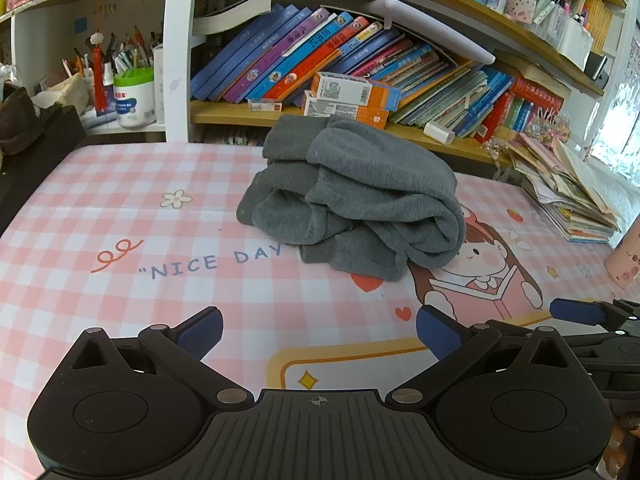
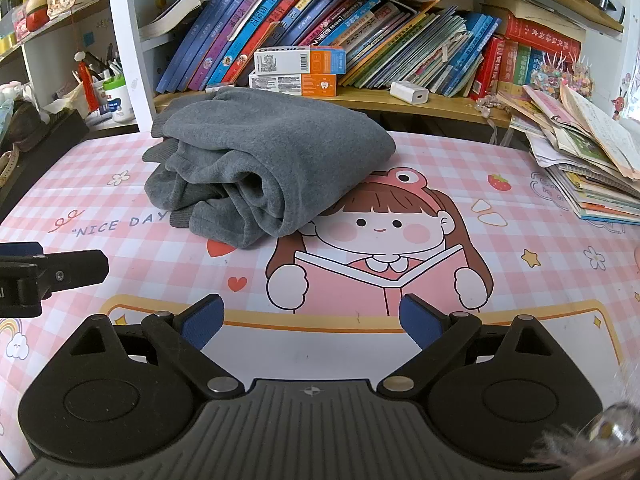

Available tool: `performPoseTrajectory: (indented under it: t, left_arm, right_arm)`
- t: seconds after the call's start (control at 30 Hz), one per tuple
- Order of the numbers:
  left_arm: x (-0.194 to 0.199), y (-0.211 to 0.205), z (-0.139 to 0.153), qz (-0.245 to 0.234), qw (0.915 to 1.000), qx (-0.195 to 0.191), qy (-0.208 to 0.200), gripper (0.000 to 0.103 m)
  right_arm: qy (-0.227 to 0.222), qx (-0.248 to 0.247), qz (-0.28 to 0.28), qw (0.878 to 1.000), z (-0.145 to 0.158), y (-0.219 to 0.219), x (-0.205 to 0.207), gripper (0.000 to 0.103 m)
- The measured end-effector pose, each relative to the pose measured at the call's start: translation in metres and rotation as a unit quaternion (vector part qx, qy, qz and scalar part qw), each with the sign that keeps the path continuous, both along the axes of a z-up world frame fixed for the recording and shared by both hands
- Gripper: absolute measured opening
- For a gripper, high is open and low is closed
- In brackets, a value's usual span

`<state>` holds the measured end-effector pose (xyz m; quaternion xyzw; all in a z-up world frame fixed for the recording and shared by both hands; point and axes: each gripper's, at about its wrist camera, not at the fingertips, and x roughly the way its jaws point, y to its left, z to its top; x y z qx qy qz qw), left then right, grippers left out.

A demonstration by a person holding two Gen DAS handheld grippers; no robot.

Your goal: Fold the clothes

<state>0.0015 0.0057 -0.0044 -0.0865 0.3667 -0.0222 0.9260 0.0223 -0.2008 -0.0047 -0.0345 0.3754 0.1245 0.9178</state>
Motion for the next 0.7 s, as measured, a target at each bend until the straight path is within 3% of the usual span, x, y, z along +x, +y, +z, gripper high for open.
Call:
performPoseTrajectory:
  t: [0.23,0.7]
  left_arm:
    - [0.0,0.002,-0.002,0.002,1.0,-0.008,0.002,0.103]
    - [-0.001,0.019,-0.006,0.034,0.9989,-0.031,0.006,0.103]
  right_arm:
    - [-0.013,0.011,0.016,1.0,0.008,0.001,0.011,0.092]
    - [-0.081,-0.038,0.104,0.991,0.043,0.047,0.075,0.087]
